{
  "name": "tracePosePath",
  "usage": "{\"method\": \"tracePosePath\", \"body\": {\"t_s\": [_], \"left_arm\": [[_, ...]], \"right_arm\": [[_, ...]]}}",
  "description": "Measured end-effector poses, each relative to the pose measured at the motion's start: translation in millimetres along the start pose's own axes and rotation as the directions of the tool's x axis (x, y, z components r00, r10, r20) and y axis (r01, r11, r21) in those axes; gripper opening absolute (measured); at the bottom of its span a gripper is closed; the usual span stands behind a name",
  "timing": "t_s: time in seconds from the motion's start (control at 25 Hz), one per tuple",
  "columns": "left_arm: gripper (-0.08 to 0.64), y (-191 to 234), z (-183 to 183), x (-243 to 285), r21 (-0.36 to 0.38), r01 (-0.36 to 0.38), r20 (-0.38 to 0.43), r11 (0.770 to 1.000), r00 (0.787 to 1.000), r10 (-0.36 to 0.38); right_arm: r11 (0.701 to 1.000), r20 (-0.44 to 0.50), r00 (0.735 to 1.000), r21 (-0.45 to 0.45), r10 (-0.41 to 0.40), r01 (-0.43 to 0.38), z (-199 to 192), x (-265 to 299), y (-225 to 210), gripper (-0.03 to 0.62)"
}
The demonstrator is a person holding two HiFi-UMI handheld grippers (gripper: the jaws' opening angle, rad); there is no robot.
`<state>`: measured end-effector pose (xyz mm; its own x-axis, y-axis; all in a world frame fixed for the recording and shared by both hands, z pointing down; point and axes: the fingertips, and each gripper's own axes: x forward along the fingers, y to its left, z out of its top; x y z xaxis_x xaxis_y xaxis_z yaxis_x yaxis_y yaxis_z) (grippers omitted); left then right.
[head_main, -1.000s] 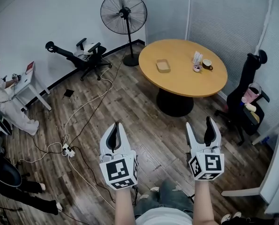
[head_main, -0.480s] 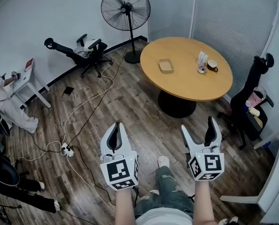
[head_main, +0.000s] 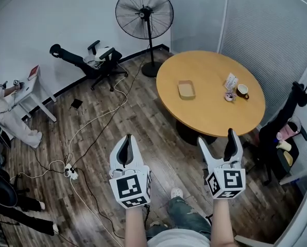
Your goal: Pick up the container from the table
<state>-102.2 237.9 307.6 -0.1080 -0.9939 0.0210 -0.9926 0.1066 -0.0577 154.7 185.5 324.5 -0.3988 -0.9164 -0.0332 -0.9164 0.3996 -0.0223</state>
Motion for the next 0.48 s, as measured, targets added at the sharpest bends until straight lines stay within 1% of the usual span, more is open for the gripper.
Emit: {"method": "tracePosePath", "body": {"t_s": [0.24,0.48], "left_arm": [[0.000,-5.4,14.9,71.7,-0.009,-0.035,0.004,0.999,0.999,0.035],[0.002,-11.3,21.4,118.8,-0.014,-0.054,0.020,0.998,0.998,0.055]], "right_arm": [[1.000,0.004,1.000,-0.012,0.024,-0.024,11.1,74.6,-31.2,0.466],[0.999,0.002,0.999,-0.027,0.043,-0.043,13.4,124.8,-51.4,0.462]]}}
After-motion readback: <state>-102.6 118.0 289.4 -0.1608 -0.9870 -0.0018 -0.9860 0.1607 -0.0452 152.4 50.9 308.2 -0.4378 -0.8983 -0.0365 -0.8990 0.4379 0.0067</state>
